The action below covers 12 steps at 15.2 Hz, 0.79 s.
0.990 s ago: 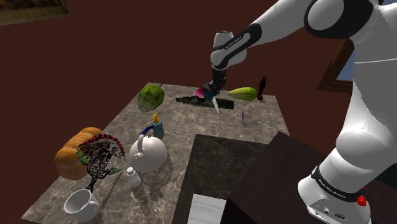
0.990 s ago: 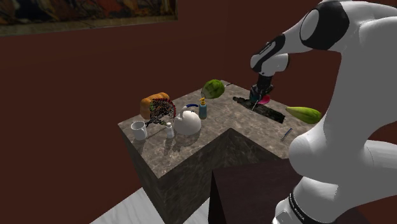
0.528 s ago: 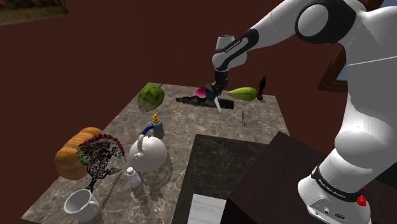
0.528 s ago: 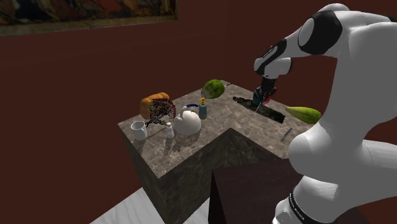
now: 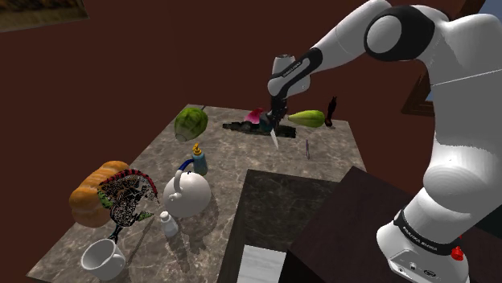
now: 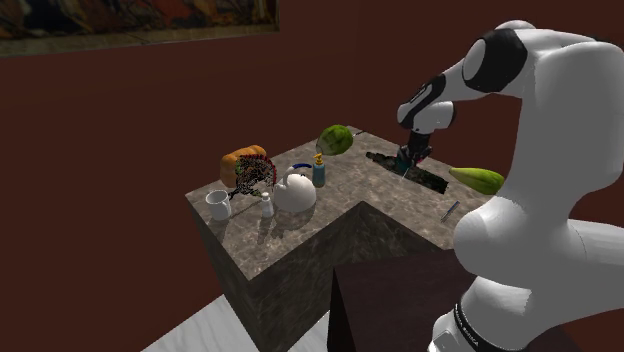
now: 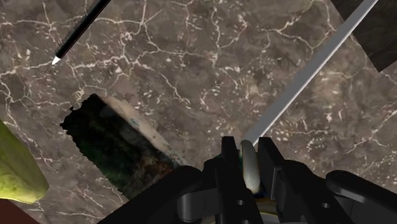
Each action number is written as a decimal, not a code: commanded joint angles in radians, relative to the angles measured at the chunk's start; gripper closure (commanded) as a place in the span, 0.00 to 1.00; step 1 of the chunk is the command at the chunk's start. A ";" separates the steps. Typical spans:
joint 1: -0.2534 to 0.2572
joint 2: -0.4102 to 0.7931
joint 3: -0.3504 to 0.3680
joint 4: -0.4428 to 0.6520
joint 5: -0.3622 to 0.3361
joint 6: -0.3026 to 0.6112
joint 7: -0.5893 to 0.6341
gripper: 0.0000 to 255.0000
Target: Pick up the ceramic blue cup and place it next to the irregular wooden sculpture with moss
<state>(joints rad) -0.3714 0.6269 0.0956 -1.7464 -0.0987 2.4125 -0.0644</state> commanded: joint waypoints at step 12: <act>0.010 0.131 -0.013 0.025 -0.014 0.107 0.011 1.00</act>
<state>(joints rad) -0.3632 0.7458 0.0831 -1.7298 -0.1121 2.5146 -0.0553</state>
